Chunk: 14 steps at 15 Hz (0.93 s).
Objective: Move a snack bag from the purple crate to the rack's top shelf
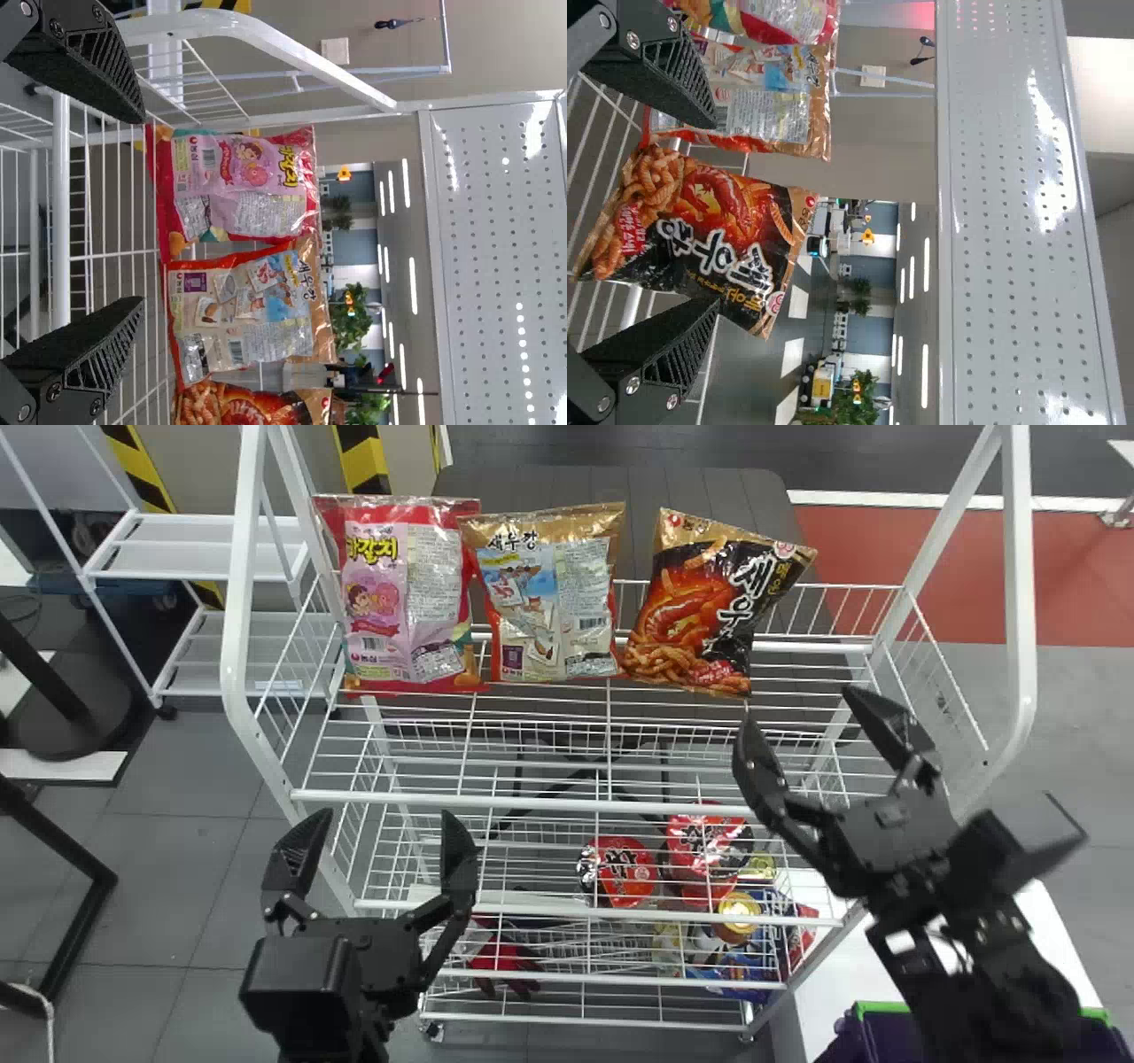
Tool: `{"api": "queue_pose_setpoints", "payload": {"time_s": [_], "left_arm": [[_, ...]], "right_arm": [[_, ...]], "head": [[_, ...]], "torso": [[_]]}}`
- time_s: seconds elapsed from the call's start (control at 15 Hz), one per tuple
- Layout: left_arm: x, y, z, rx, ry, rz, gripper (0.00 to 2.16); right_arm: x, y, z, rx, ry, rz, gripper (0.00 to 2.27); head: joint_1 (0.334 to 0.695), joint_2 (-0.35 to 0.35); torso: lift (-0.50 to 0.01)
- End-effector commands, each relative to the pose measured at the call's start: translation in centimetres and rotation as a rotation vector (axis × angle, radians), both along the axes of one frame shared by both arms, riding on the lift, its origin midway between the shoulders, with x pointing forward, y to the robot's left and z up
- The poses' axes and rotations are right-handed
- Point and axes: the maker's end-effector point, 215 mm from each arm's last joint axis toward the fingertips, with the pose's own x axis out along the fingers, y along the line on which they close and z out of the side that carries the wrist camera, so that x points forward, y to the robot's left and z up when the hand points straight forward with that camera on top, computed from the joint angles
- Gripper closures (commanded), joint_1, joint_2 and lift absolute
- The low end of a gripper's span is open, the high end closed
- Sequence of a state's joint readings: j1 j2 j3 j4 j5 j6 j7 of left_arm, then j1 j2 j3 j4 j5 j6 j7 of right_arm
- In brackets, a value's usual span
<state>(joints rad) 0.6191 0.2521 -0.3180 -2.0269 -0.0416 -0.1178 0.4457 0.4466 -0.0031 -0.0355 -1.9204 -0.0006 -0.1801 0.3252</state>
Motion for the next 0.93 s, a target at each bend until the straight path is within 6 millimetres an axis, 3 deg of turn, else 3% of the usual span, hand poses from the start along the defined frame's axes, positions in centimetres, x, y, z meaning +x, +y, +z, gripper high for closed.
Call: {"api": "queue_pose_setpoints", "payload": {"time_s": [0.0,0.4,0.6,0.87], "left_arm": [[-0.7,0.5,1.1,-0.005,-0.012,0.009,0.09],[-2.9,1.0,2.7,-0.031,-0.001,0.017,0.09],[-4.3,1.4,3.1,-0.041,-0.003,0.041,0.09],[-5.2,0.5,3.5,-0.028,-0.018,0.047,0.09]], "right_arm": [[-3.7,0.0,-0.7,0.014,0.033,-0.002,0.14],[-10.9,1.0,-2.3,0.074,0.146,-0.027,0.14],[-12.4,0.8,-1.3,0.121,0.159,-0.039,0.14],[-12.9,1.3,-1.2,0.124,0.181,-0.014,0.14]], "head": [[0.695,-0.012],[0.695,0.005],[0.695,0.022],[0.695,0.021]], "torso": [[0.001],[0.001],[0.001],[0.001]]}}
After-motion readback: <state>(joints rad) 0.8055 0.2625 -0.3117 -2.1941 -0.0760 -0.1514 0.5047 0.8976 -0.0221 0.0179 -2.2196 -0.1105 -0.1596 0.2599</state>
